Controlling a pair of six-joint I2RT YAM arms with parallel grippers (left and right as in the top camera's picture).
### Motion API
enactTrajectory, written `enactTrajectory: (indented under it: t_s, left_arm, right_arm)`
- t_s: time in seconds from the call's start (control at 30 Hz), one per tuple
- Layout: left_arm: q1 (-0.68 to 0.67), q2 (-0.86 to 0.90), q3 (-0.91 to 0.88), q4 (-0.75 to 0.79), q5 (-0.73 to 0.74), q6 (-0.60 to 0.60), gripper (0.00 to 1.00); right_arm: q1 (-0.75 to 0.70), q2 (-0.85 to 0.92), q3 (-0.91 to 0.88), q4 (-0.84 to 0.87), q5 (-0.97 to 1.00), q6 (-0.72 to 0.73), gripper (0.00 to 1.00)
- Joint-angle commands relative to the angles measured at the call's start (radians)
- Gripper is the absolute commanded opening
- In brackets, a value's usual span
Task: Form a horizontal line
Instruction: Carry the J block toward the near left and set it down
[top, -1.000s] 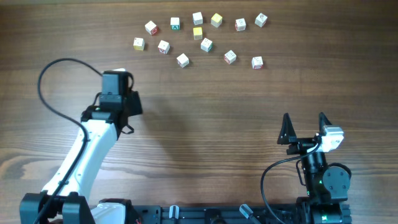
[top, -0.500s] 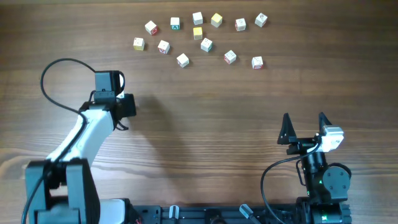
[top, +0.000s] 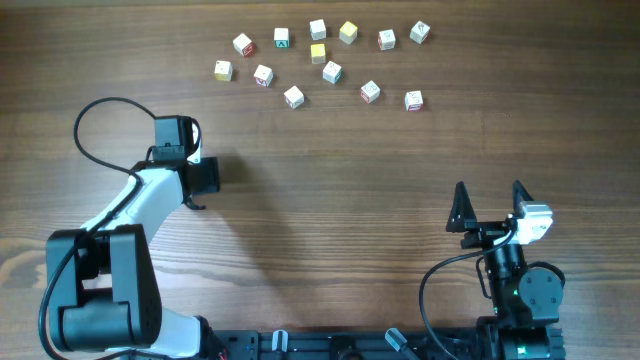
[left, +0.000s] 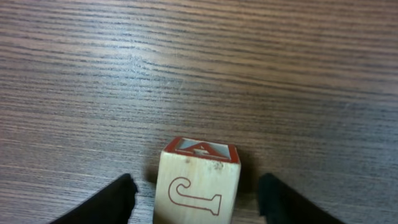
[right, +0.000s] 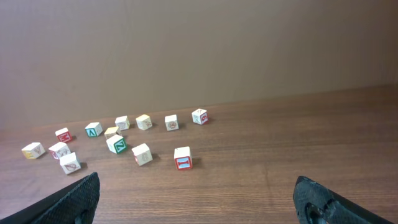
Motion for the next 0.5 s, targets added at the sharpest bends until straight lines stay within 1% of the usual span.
enactTrajectory:
  t_s: [0.0,0.03,0.13,0.27,0.33,0.4,0.47]
  left_arm:
    - [0.005,0.001,-0.002,0.003,0.005,0.005,0.93]
    - [0.005,-0.003,0.001,0.003,0.005,0.005,1.00]
    - [0.005,-0.022,0.019,0.000,0.005,0.004,1.00]
    - [0.005,-0.073,0.089,-0.047,0.037,-0.007,1.00]
    - [0.005,-0.099,0.121,-0.069,0.076,-0.007,1.00]
    - [0.005,-0.136,0.161,-0.088,0.151,-0.008,1.00]
    - [0.005,-0.170,0.189,-0.089,0.223,-0.034,1.00]
  right_arm:
    - [-0.006,-0.005,-0.001,0.002,-0.014,-0.018,1.00]
    - [-0.006,-0.005,-0.001,0.002,-0.014,-0.018,1.00]
    - [-0.006,-0.005,-0.001,0.002,-0.014,-0.018,1.00]
    - [-0.006,-0.005,-0.001,0.002,-0.014,-0.018,1.00]
    - [-0.006,-0.005,-0.001,0.002,-0.014,-0.018,1.00]
    - [-0.006,-0.005,-0.001,0.002,-0.014,-0.018,1.00]
    - [-0.006,-0.005,-0.001,0.002,-0.014,-0.018,1.00]
